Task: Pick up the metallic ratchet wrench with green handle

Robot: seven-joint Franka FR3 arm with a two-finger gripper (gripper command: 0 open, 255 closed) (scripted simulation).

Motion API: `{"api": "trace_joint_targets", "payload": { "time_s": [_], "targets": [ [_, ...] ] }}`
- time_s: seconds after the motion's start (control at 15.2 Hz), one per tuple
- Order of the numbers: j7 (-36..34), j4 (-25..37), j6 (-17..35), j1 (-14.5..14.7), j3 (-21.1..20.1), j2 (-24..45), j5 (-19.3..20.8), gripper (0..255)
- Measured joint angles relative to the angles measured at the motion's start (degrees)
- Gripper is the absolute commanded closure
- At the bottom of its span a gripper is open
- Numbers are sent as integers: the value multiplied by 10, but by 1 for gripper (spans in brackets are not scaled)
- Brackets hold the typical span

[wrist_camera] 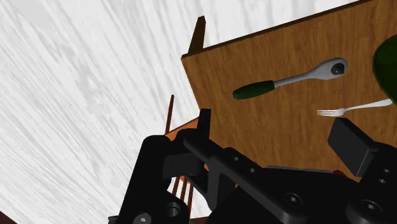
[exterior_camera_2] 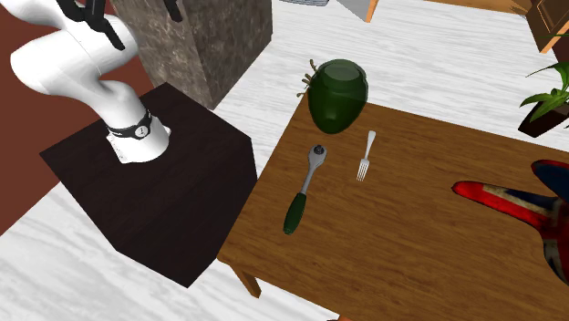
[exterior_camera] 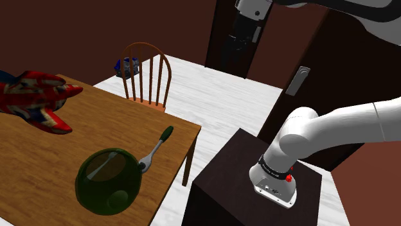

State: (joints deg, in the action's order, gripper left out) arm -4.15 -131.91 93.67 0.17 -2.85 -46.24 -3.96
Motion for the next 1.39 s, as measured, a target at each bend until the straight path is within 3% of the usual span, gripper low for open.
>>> {"api": "trace_joint_targets", "payload": {
  "time_s": [0.2, 0.79, 1.39],
  "targets": [
    [-27, -19, 18, -3, -15, 1, -8, 0],
    [-219, -120, 159, -27, -122, 46, -65, 0],
    [-425, -145, 327, -71, -245, 195, -93, 0]
  ]
}}
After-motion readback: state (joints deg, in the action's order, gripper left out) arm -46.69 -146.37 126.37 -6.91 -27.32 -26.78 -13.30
